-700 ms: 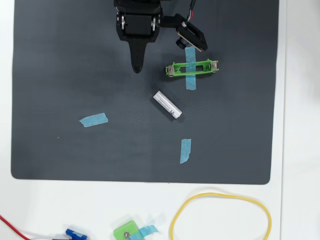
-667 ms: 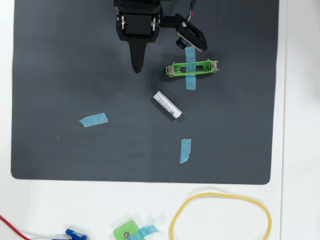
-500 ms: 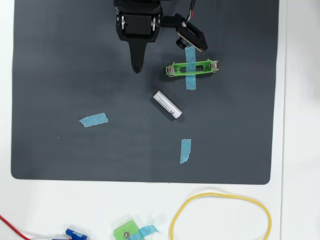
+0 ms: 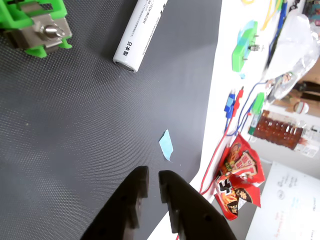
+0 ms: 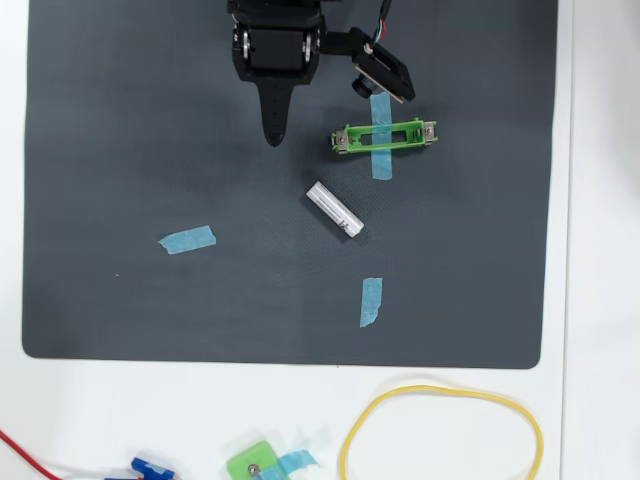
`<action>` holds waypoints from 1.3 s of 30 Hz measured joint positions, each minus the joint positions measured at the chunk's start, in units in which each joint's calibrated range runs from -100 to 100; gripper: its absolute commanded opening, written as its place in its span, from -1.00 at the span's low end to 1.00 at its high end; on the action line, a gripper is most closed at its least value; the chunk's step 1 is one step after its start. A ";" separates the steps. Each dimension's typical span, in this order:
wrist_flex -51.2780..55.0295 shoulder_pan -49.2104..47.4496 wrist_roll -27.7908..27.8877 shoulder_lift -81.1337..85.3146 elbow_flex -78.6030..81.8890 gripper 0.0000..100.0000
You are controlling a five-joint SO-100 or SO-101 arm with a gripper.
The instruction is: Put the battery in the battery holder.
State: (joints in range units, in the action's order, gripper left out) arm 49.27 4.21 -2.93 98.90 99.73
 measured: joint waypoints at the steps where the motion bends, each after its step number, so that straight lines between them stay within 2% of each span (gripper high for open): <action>1: 0.00 0.00 0.00 0.00 0.00 -1.00; 21: 0.00 0.00 0.00 -0.25 0.00 -1.00; 24: 0.34 0.00 0.00 -2.80 -4.81 -1.00; 27: 0.43 0.00 -2.12 -13.50 -16.88 -1.00; 31: 0.43 -0.56 -9.90 -39.90 -40.11 -1.00; 34: 0.43 -5.17 -14.82 -60.61 -50.73 -0.97; 37: 0.43 -12.35 -17.98 -74.70 -56.72 -0.66; 39: 0.34 -16.28 -19.64 -77.59 -58.80 -0.61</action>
State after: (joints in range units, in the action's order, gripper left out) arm 49.61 -12.07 -22.57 21.31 40.93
